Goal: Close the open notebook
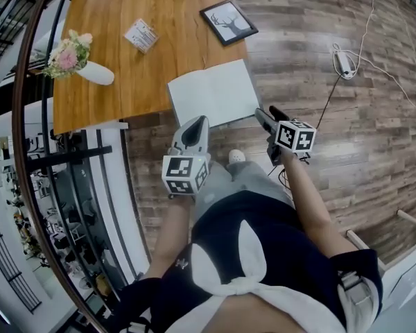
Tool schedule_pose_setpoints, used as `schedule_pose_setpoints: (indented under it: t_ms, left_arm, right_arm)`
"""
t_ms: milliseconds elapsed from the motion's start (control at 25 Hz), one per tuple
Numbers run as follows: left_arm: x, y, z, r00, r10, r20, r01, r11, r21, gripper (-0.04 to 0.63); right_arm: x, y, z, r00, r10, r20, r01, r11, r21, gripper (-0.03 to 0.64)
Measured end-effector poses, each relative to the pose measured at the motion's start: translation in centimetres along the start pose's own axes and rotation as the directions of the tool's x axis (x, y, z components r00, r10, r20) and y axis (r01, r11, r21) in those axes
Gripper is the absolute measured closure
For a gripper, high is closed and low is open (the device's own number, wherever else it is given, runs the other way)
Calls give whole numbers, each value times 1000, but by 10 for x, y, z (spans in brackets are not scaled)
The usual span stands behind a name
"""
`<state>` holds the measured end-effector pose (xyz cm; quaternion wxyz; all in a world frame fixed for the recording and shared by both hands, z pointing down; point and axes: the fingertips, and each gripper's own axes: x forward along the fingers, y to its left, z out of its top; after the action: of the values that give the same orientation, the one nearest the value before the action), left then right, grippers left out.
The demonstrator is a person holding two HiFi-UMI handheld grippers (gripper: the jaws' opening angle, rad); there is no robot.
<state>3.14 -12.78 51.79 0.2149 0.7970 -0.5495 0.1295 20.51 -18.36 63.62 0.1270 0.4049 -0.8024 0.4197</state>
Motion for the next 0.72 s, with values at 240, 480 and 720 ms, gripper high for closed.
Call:
schedule_pose_setpoints:
  t_ms: [240, 480, 720]
  left_arm:
    - [2, 5, -5, 1000, 8, -17, -8, 1000, 0, 577]
    - [6, 8, -7, 999, 22, -30, -22, 1000, 12, 577]
    - [8, 6, -8, 999, 26, -42, -25, 999, 26, 577]
  right_arm:
    - [19, -19, -15, 999, -7, -44, 9, 999, 50, 331]
    - [32, -28, -27, 998, 32, -62, -22, 987, 156, 328]
    - [38, -31, -39, 993, 108, -54, -88, 952, 293, 330]
